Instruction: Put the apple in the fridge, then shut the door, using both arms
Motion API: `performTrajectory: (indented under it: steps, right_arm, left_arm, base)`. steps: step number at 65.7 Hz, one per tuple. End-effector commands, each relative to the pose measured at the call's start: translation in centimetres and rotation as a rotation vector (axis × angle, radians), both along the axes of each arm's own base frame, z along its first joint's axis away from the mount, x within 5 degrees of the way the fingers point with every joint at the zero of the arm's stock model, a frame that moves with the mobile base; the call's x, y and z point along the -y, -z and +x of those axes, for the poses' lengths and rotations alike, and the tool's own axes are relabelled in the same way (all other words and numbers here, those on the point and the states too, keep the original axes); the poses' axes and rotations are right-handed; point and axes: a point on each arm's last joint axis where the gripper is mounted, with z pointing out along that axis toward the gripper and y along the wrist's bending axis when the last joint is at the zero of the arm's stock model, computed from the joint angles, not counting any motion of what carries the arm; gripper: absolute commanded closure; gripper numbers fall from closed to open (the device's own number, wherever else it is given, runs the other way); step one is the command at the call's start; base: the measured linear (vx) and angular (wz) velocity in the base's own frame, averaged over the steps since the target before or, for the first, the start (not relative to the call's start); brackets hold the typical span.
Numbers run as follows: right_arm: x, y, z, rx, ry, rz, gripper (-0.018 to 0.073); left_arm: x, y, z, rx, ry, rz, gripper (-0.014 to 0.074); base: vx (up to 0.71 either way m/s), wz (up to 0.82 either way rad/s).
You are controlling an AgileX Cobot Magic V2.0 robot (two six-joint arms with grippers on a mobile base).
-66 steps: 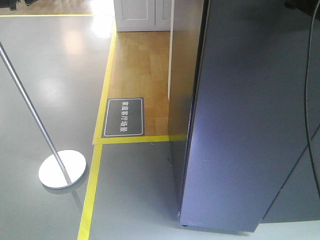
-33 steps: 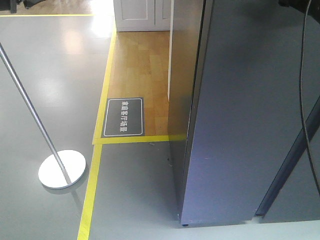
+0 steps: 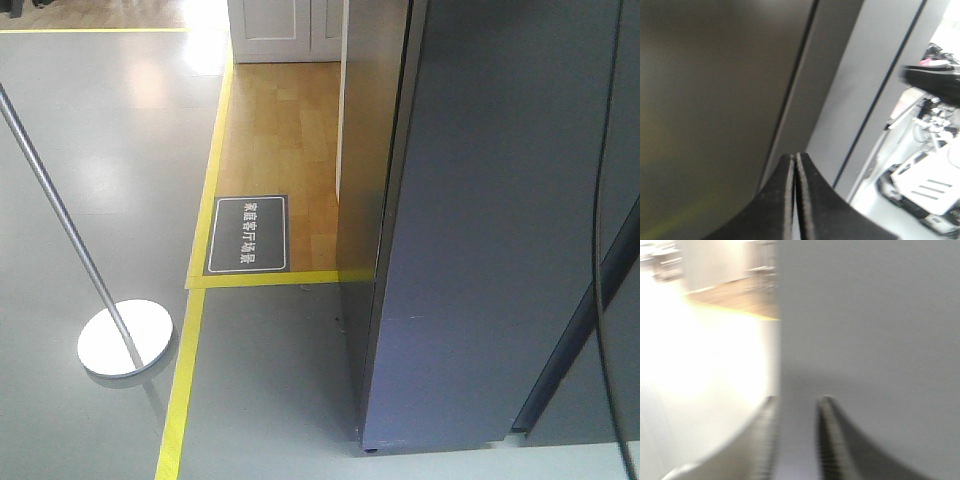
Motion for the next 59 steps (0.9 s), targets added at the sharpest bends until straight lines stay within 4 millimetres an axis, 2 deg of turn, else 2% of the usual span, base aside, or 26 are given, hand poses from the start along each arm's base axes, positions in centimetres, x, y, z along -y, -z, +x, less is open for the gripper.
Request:
performTrajectory:
  steps: [1, 6, 17, 25, 29, 37, 45, 51, 59]
  right_arm:
    - [-0.8, -3.4, -3.9, 0.046, -0.107, -0.006, 0.0575]
    - [-1.3, -4.4, -6.1, 0.032, -0.179, -0.003, 0.0566]
    - [-1.7, -6.1, -10.0, 0.061, -0.235, -0.018, 0.0564]
    - [-1.5, -5.3, -12.7, 0.063, -0.213, -0.011, 0.0564]
    - [-1.5, -3.7, -14.0, 0.038, -0.203, -0.015, 0.0564]
    - [-1.3, -0.5, -17.3, -0.010, -0.184, -0.008, 0.0564]
    - [-1.2, 4.0, -20.7, -0.067, -0.157, 0.005, 0.0564]
    - [-0.9, 8.0, -23.0, -0.104, -0.121, 0.017, 0.0564]
    - [-0.8, 11.7, -26.0, -0.118, -0.111, 0.023, 0.0564]
  left_arm:
    - [0.1, -3.5, -2.7, 0.102, -0.014, -0.005, 0.0603]
    - [0.1, -4.1, -3.9, 0.129, -0.026, 0.066, 0.0603]
    - [0.8, -6.2, -7.4, 0.194, 0.022, 0.086, 0.0603]
    - [1.2, -6.5, -10.1, 0.207, 0.030, 0.091, 0.0603]
    - [1.3, -5.7, -10.9, 0.183, 0.022, 0.085, 0.0603]
    - [1.6, -3.1, -13.4, 0.117, 0.011, 0.072, 0.0603]
    - [1.7, 1.2, -15.9, 0.015, -0.019, 0.053, 0.0603]
    - [1.6, 5.5, -17.7, -0.076, -0.082, 0.033, 0.0603]
    - [1.5, 10.7, -20.5, -0.160, -0.172, 0.018, 0.0603]
  base:
    - [0.00, 0.00]
    - [0.00, 0.00]
    - [0.00, 0.00]
    - [0.00, 0.00]
    - [0.00, 0.00]
    - [0.00, 0.00]
    - [0.00, 0.00]
    - [0.00, 0.00]
    - [0.00, 0.00]
